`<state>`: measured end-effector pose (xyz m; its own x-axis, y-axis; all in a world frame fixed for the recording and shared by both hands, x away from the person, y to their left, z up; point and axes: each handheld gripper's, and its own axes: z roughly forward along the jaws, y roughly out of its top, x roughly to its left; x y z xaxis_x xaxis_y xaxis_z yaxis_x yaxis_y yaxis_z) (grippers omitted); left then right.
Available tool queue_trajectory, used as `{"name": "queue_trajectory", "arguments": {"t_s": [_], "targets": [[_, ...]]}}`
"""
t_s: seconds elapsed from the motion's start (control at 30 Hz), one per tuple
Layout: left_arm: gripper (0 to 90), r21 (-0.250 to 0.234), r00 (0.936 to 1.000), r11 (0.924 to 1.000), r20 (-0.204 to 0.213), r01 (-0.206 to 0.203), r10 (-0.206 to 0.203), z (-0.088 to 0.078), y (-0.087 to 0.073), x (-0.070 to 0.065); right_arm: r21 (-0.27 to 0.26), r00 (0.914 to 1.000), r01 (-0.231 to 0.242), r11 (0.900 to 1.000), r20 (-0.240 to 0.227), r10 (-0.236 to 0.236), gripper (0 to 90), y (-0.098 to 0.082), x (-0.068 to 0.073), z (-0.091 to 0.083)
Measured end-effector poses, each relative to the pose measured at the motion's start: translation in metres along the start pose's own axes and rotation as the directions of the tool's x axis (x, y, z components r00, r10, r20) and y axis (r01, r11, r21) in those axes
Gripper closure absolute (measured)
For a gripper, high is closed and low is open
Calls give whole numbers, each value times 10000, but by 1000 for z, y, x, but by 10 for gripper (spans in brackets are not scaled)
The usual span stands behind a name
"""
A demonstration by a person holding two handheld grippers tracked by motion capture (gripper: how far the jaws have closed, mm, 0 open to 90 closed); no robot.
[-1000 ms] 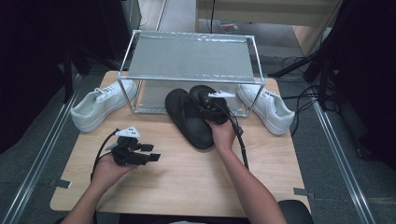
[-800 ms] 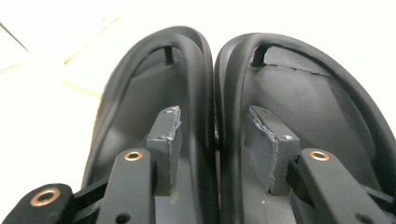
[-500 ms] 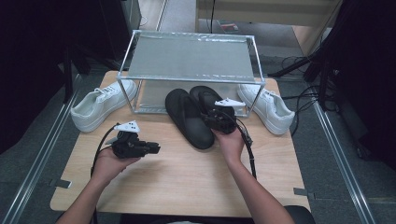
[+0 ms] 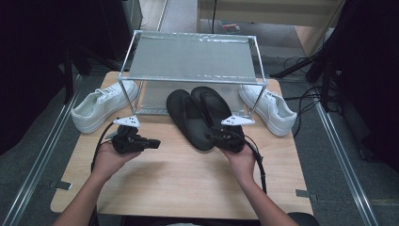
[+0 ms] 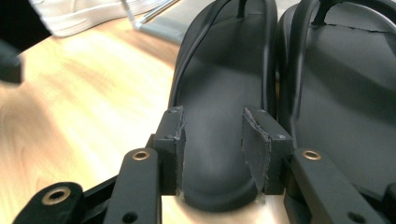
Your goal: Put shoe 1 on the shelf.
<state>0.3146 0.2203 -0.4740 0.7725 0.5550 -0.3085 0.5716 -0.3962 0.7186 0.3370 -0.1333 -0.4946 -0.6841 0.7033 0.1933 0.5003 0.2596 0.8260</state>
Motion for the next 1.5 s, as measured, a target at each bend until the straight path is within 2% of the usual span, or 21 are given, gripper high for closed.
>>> {"name": "queue_trajectory", "arguments": {"t_s": [0.2,0.3,0.4,0.47,0.57,0.67,0.8,0.9,1.1,1.17,1.23,1.37,1.5], "targets": [[900,18,9997,9998,151,-215,214,3,9,1,153,9986,-371,9992,-370,377,611,-19,1,-19],[900,34,9996,9996,145,-263,263,6,14,2,214,9985,-278,9994,-459,288,621,-26,3,-24],[900,46,9994,9995,145,-306,306,8,20,5,232,9985,-374,9990,-403,383,629,-28,5,-23],[900,3,9989,9994,317,-332,331,9,25,8,265,9983,-399,9989,-422,410,629,-27,6,-20],[900,83,9983,9986,253,-522,520,13,32,9,505,9993,-187,9985,-327,203,639,-28,7,-15],[900,118,9979,9983,333,-568,564,16,41,11,733,9989,-252,9970,-378,281,642,-30,7,-10],[900,221,9973,9975,315,-674,666,20,56,16,819,9975,-460,9956,-496,502,642,-31,6,-9],[896,114,9954,9955,149,-946,944,19,71,18,853,9979,-306,9959,-539,353,642,-31,7,-8],[899,67,9906,9906,-120,-1364,1365,13,99,23,968,9975,-420,9944,-521,472,648,-32,6,-7],[900,126,9912,9912,-40,-1319,1320,13,105,28,1007,9978,-378,9942,-510,431,646,-33,6,-6],[900,191,9900,9901,-218,-1389,1393,11,114,30,1056,9980,-351,9938,-493,404,640,-34,8,-5],[900,175,9868,9874,-368,-1570,1576,5,134,30,1099,9981,-281,9935,-519,340,649,-35,10,-3],[900,191,9797,9810,-502,-1931,1939,-1,155,26,1049,9974,-377,9938,-577,440,634,-35,8,-2]]}}
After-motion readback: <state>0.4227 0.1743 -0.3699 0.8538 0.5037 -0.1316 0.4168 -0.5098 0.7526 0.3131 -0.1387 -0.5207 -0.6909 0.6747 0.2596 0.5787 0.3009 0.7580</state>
